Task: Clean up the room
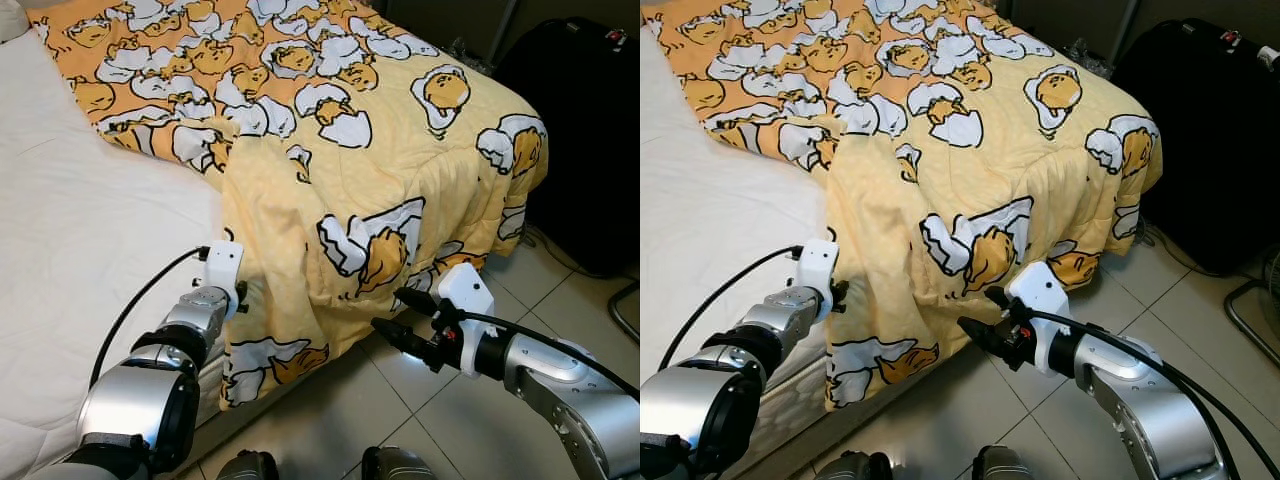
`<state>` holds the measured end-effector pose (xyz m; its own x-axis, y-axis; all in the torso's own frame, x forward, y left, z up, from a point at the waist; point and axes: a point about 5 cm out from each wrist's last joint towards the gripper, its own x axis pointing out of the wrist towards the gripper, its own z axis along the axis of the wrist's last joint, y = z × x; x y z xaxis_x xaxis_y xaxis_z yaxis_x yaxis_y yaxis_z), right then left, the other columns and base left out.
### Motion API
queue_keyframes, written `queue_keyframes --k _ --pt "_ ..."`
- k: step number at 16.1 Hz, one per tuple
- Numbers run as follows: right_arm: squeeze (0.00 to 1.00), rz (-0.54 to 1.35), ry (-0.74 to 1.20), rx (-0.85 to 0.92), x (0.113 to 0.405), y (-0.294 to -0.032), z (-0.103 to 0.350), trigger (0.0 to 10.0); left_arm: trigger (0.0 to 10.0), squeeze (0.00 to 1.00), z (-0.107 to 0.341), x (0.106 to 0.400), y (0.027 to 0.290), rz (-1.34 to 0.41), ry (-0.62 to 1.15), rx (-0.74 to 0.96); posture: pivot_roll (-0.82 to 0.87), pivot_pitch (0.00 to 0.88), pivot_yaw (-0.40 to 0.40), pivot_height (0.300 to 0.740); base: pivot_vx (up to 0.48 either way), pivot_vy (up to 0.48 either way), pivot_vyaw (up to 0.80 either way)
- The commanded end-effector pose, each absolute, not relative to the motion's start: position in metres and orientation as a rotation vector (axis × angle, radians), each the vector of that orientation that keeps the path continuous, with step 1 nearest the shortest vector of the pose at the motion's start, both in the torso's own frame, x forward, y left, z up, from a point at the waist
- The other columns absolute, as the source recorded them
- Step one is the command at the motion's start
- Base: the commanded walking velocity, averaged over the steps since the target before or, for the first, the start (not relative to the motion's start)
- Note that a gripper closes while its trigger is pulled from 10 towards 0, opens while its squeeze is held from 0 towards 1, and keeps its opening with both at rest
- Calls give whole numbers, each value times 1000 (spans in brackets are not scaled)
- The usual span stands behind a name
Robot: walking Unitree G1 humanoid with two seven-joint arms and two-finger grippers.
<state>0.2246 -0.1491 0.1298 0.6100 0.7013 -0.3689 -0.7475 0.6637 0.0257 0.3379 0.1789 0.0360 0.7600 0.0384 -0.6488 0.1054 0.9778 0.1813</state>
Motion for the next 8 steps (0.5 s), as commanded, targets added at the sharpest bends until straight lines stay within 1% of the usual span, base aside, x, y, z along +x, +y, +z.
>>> queue_keyframes --k 1,8 --pt "0 843 368 -144 221 -148 131 10000 0 0 37 339 178 -40 725 237 -299 120 59 740 0 0 0" --pt "0 842 365 -144 223 -148 132 10000 0 0 36 338 178 -44 737 245 -297 115 56 740 0 0 0"
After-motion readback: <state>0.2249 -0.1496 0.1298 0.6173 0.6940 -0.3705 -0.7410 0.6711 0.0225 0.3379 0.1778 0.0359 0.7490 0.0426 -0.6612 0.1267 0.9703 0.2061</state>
